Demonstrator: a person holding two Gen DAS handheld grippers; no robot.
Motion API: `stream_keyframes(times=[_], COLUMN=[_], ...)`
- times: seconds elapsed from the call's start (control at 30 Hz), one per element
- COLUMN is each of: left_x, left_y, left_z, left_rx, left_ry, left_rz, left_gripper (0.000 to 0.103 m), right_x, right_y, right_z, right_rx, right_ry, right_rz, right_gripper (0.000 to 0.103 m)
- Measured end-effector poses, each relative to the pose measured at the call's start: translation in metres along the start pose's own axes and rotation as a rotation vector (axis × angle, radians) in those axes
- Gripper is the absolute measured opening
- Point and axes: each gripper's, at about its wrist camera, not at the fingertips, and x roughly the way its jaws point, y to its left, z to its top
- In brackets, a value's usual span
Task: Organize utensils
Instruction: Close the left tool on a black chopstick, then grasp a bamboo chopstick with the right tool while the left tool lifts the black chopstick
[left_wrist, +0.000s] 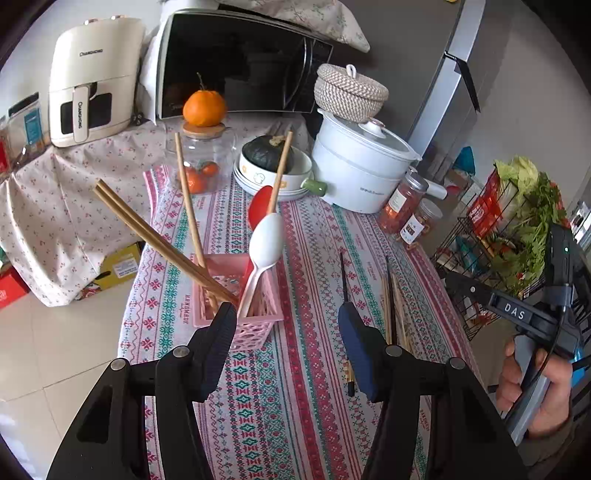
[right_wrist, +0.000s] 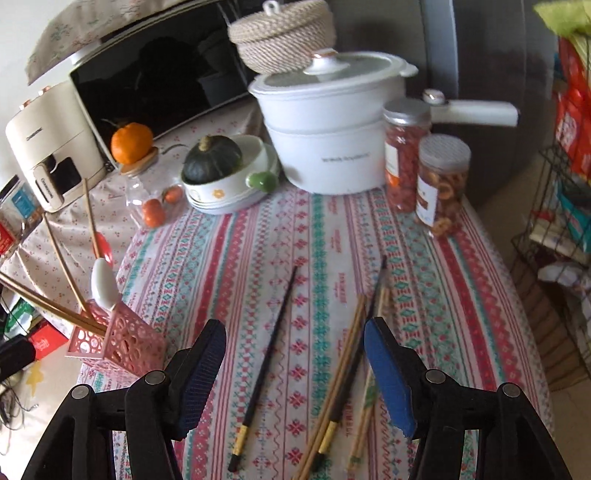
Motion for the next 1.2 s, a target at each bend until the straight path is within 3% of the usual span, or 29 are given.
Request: stream_keyframes(times=[0.27, 0.43, 0.67, 0.73, 0.77, 0.83, 0.87, 1.0, 1.13, 1.2], left_x=[0.053, 0.110, 0.204, 0.226, 0.234, 0.240, 0.241, 0.233, 0.193, 0.166], left_y=[-0.068, -0.095, -0.094, -0.091, -0.090, -0.100, -0.105, -0.098, -0.095, -0.093], left_z=[-0.027, -0.028, -0.001, 0.005, 0.007, 0.008, 0.007, 0.006, 0.002, 0.000], left_rx=[0.144, 0.178, 0.098, 0.079, 0.084, 0.168, 0.214, 0.183, 0.162, 0.157], left_ry=[0.116, 0.212, 0.307, 0.338, 0.352, 0.328, 0.326, 0.331, 0.254, 0.206], left_rz=[-0.009, 0.008, 0.085, 0.110, 0.127, 0.154, 0.151, 0.101, 0.032, -0.015], left_gripper=[0.060, 0.060, 0.060, 0.055, 0.042, 0.025, 0.007, 0.005, 0.005, 0.005], right_x=[0.024, 0.021, 0.019, 0.018, 0.017, 0.018, 0.019, 0.026, 0.040, 0.051], right_y=[-0.052, -0.060, -0.064, -0.065, -0.066, -0.069, -0.071, -0.075, -0.075, -0.075], right_z=[-0.008, -0.011, -0.009, -0.008, -0.008, -0.005, -0.004, -0.001, 0.001, 0.001], right_rx=[0.173, 0.196, 0.232, 0.236, 0.240, 0.248, 0.252, 0.254, 0.238, 0.217], right_ry=[0.193, 0.199, 0.201, 0.199, 0.197, 0.196, 0.197, 0.210, 0.236, 0.260], right_rz=[-0.062, -0.052, -0.021, -0.009, -0.006, -0.008, -0.010, -0.026, -0.034, -0.055], right_gripper=[0.067, 0.067, 0.067, 0.067, 0.067, 0.067, 0.067, 0.064, 0.055, 0.045])
